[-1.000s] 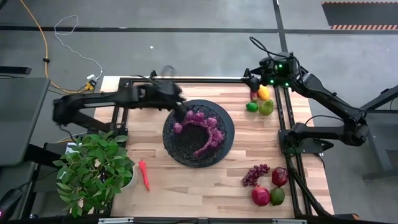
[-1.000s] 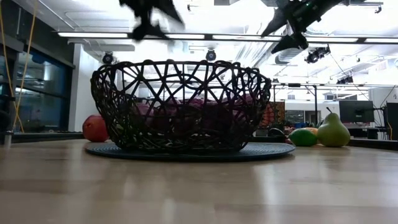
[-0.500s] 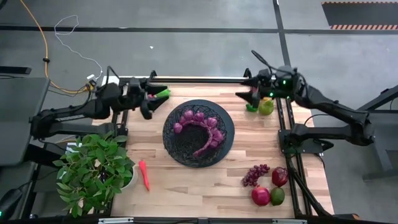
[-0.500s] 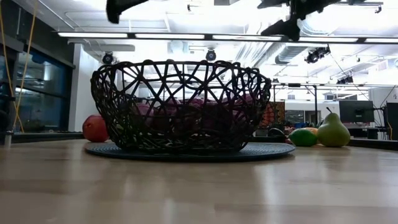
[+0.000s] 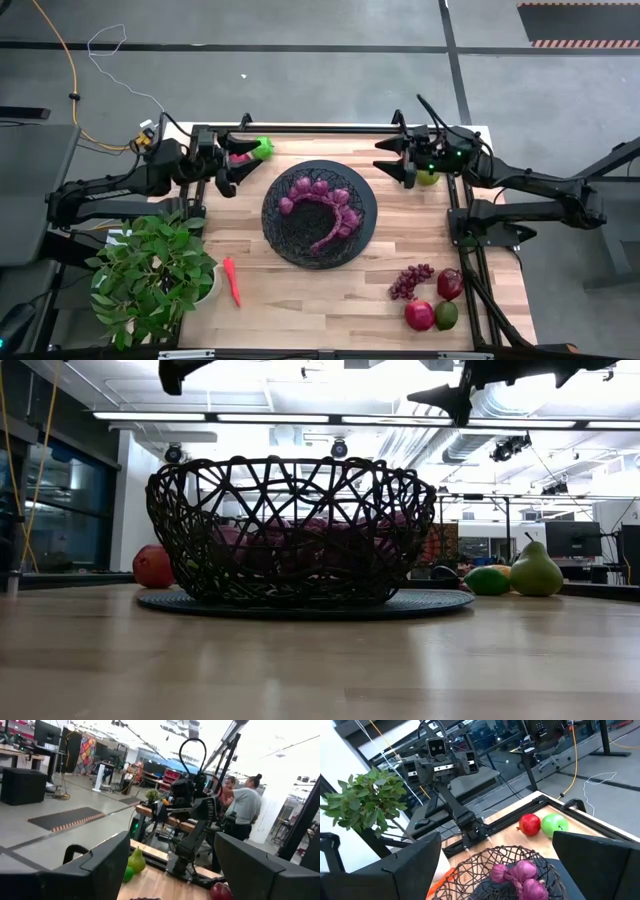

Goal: Build produce basket
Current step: Put the top green lime into basket

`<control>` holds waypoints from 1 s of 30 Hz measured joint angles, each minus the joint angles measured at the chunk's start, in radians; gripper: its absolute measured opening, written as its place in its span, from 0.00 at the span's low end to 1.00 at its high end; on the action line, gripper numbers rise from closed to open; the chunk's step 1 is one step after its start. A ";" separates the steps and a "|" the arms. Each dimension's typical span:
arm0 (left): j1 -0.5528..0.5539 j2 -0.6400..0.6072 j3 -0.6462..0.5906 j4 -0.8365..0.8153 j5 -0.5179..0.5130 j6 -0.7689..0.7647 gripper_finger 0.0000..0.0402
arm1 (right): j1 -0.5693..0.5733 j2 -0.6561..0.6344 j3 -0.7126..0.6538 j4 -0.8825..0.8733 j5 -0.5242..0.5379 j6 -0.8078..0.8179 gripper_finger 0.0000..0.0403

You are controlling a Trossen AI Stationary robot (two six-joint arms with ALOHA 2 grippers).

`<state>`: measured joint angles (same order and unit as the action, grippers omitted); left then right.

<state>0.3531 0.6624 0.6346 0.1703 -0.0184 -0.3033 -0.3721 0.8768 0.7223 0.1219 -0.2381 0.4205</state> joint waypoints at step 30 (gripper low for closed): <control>0.000 0.002 0.000 -0.001 0.007 -0.007 0.70 | -0.011 0.052 0.219 -0.583 0.275 -0.085 0.91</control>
<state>0.3527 0.6641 0.6346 0.1688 -0.0118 -0.3107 -0.3829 0.9292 0.9412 -0.4614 0.0364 0.3351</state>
